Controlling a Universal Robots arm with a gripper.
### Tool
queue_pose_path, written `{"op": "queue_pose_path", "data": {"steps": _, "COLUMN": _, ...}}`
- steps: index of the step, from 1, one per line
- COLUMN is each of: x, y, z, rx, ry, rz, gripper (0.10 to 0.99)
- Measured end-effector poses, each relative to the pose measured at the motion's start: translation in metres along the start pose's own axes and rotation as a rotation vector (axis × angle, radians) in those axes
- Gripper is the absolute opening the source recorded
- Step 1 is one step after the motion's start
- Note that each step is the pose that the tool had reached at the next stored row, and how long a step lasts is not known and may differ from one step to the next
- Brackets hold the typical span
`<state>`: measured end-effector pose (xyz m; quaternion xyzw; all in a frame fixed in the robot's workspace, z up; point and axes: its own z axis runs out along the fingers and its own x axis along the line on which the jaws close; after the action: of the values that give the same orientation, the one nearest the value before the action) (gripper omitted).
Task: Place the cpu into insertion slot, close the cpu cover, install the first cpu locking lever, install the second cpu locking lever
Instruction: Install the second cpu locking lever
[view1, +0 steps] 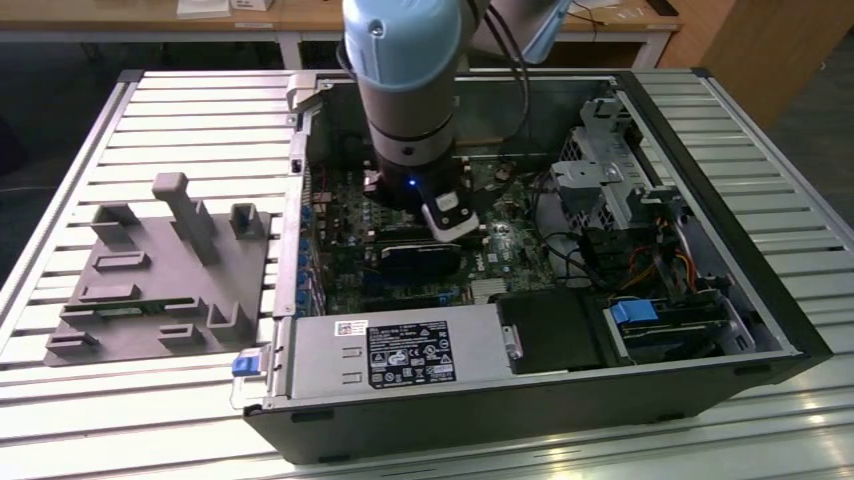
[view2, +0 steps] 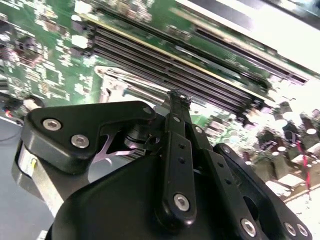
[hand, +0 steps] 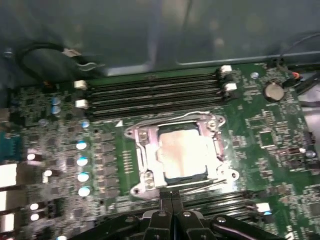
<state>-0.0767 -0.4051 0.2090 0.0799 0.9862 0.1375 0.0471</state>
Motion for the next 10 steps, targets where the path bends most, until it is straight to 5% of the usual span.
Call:
{"op": "queue_pose_path", "data": {"steps": 6, "x": -0.0162, "y": 0.0025, "z": 0.0019, "rx": 0.005, "ry": 0.0063, "rz": 0.002, "gripper": 0.106}}
{"op": "queue_pose_path", "data": {"steps": 10, "x": -0.0189, "y": 0.0069, "z": 0.0033, "rx": 0.029, "ry": 0.0047, "rz": 0.0, "gripper": 0.106}}
